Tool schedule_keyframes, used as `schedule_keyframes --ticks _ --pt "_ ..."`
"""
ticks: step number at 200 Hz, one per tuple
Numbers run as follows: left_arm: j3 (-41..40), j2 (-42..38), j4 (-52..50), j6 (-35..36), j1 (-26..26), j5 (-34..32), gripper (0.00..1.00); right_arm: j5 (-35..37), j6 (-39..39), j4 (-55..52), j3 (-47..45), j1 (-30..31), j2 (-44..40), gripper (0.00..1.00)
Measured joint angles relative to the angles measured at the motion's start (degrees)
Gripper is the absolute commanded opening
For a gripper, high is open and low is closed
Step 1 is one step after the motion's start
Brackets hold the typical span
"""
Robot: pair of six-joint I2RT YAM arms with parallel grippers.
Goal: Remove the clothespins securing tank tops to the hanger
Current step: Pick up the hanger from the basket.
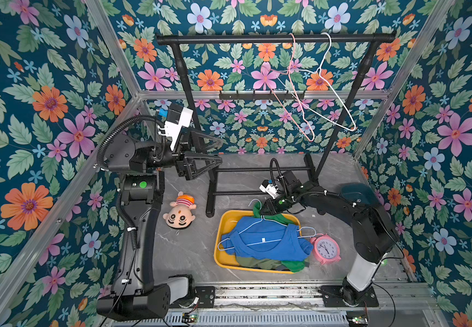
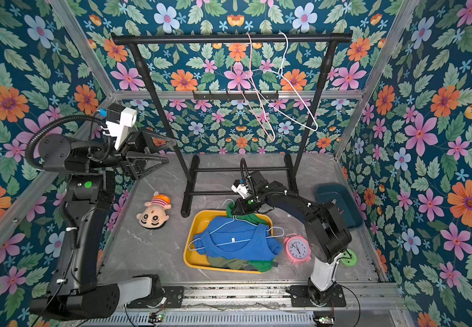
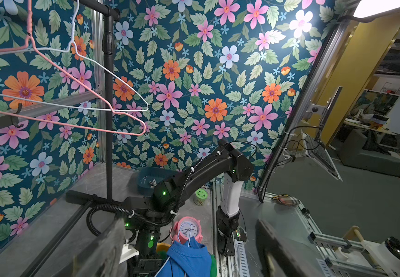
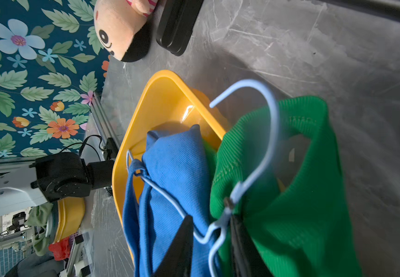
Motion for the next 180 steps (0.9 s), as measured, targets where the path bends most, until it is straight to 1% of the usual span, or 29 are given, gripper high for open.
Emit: schedule_keyframes --ticks 40,56,89,119,140,150,159,180 --pt "0.11 0.07 0.00 0.00 0.00 0.00 0.87 -0.28 -1.03 -0.09 -0.22 0.37 0.46 0.27" --pt "0.11 0.11 0.00 0.00 0.00 0.00 0.87 -1.22 -1.77 -0.37 -0.04 0.31 0.50 0.23" --pt "0.11 0.13 0.00 0.00 0.00 0.00 0.87 -3.39 -2.95 -1.70 1.27 0.35 0.46 0.19" --pt "0.24 0.11 0.02 0.00 0.00 0.00 0.87 -6.71 -4.61 -3.65 1.11 0.37 -2.80 0.13" --pt "0.28 0.13 0.04 0.00 0.00 0.00 0.87 -10.16 -5.84 -5.62 1.66 0.61 -4.61 0.13" --pt "0.28 0.13 0.02 0.00 0.00 0.00 0.87 -11.82 -6.71 -6.99 2.56 0.87 -4.72 0.16" --pt "0.26 0.13 0.02 0.00 0.00 0.00 0.87 -13.05 -7.76 -8.76 4.11 1.38 -4.24 0.19" --pt "0.28 0.11 0.02 -0.15 0.00 0.00 0.87 -14.71 -10.56 -13.22 8.02 2.80 -2.38 0.21"
